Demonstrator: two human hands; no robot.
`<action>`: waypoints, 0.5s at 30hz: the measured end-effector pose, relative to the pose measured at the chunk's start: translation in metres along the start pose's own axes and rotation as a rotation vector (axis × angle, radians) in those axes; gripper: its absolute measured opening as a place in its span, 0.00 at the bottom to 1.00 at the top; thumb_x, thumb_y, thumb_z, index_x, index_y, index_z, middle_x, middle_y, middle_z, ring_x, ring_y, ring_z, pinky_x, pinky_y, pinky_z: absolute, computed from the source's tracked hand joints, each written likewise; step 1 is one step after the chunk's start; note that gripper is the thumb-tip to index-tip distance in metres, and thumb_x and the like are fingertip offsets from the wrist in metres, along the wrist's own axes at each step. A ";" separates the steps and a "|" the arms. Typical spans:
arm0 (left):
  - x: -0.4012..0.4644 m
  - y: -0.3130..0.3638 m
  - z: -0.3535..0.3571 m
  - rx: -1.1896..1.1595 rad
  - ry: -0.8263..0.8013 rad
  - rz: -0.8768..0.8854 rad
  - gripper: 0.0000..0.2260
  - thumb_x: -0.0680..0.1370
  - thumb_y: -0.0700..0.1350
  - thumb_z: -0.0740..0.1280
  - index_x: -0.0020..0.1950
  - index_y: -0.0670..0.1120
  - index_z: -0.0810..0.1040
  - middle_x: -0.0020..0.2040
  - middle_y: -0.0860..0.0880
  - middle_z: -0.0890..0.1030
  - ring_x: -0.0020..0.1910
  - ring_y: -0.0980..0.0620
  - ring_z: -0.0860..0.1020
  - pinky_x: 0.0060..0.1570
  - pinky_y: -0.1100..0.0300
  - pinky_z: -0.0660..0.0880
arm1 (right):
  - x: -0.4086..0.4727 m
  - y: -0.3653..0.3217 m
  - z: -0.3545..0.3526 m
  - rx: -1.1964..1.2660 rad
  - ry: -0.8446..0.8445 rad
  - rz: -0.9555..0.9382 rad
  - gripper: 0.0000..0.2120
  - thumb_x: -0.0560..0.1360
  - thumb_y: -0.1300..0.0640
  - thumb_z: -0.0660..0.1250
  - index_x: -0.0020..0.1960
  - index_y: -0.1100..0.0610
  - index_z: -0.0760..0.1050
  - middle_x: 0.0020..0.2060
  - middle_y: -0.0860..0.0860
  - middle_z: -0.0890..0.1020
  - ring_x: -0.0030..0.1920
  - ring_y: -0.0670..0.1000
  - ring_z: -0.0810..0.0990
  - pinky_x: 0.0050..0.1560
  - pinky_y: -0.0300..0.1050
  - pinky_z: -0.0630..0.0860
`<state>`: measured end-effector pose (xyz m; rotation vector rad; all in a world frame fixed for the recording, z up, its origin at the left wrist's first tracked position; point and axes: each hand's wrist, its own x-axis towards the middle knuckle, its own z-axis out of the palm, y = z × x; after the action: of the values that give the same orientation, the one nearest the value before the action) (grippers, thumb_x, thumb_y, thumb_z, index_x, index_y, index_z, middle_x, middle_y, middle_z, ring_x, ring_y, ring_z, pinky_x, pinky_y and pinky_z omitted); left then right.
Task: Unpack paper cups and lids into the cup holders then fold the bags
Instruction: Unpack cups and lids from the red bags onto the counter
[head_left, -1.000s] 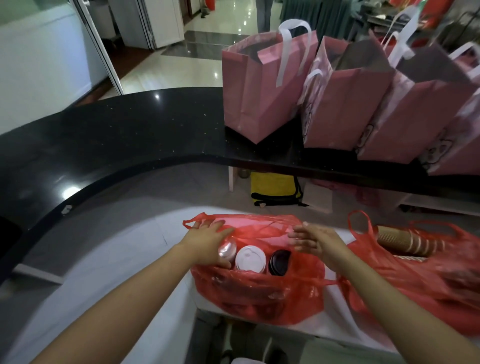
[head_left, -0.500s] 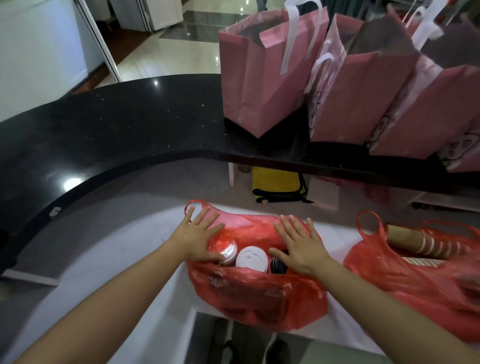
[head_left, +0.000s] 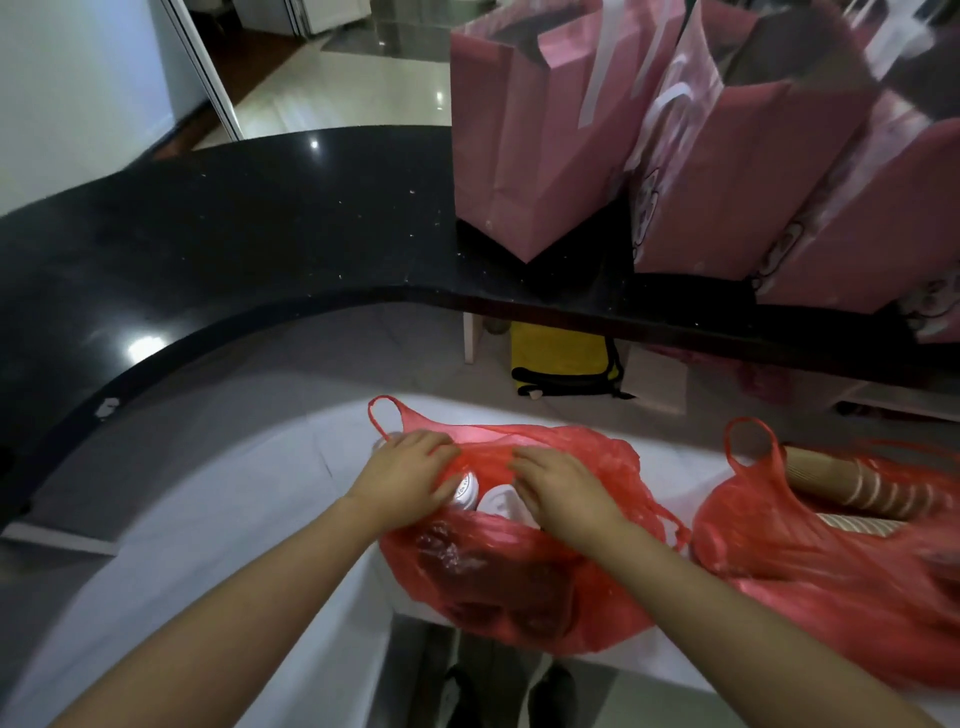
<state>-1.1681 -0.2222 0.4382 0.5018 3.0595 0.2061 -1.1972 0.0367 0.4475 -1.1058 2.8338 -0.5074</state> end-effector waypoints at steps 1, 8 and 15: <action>-0.003 0.004 0.002 0.004 -0.044 -0.026 0.25 0.79 0.62 0.57 0.70 0.51 0.75 0.69 0.50 0.76 0.67 0.46 0.74 0.66 0.47 0.71 | -0.001 -0.008 0.000 -0.021 -0.048 -0.023 0.11 0.78 0.55 0.65 0.58 0.57 0.80 0.58 0.54 0.81 0.57 0.60 0.80 0.54 0.55 0.77; -0.006 0.000 0.008 -0.140 -0.298 -0.288 0.28 0.79 0.57 0.63 0.78 0.56 0.61 0.71 0.48 0.72 0.61 0.42 0.78 0.53 0.46 0.79 | 0.008 -0.037 0.014 -0.083 -0.228 0.011 0.16 0.81 0.51 0.60 0.65 0.56 0.76 0.62 0.53 0.78 0.63 0.58 0.75 0.62 0.52 0.71; 0.002 -0.004 0.014 -0.421 -0.082 -0.507 0.12 0.78 0.42 0.61 0.53 0.46 0.84 0.48 0.44 0.85 0.50 0.42 0.82 0.50 0.53 0.77 | 0.043 -0.059 0.015 -0.082 -0.298 0.098 0.14 0.82 0.52 0.62 0.61 0.59 0.78 0.59 0.57 0.79 0.60 0.61 0.77 0.58 0.53 0.72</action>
<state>-1.1707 -0.2240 0.4238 -0.2751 2.8183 0.7529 -1.1883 -0.0367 0.4552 -0.9561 2.6500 -0.2010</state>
